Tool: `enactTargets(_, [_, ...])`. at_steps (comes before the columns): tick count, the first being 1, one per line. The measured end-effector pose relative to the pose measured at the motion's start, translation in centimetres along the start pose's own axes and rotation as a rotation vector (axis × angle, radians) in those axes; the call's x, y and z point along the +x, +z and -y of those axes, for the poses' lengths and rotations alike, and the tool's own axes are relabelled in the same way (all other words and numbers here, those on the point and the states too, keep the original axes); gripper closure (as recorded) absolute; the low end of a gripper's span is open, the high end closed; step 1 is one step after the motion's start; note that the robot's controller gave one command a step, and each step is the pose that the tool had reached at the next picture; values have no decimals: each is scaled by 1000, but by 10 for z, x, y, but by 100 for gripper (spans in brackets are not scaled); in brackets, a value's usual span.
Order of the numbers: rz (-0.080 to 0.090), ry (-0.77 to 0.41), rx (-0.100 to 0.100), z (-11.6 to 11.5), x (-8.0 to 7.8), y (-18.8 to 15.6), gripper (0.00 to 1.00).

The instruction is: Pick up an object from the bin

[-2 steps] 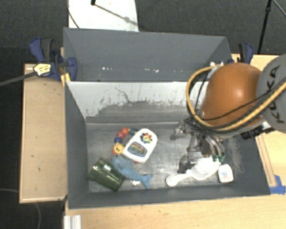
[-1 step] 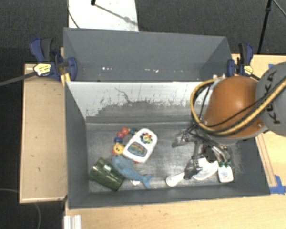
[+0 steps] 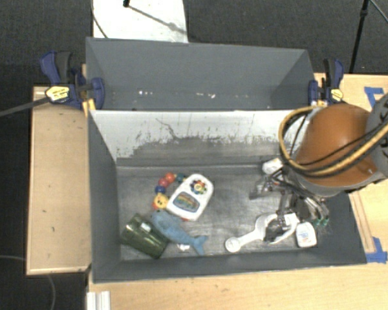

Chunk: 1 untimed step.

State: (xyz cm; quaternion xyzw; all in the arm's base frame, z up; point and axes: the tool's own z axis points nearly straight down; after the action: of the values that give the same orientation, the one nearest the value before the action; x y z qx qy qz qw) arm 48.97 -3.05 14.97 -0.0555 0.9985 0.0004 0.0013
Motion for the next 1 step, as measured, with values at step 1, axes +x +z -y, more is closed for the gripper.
enactTargets(1, [-1,-205,1,15,-3,25,0])
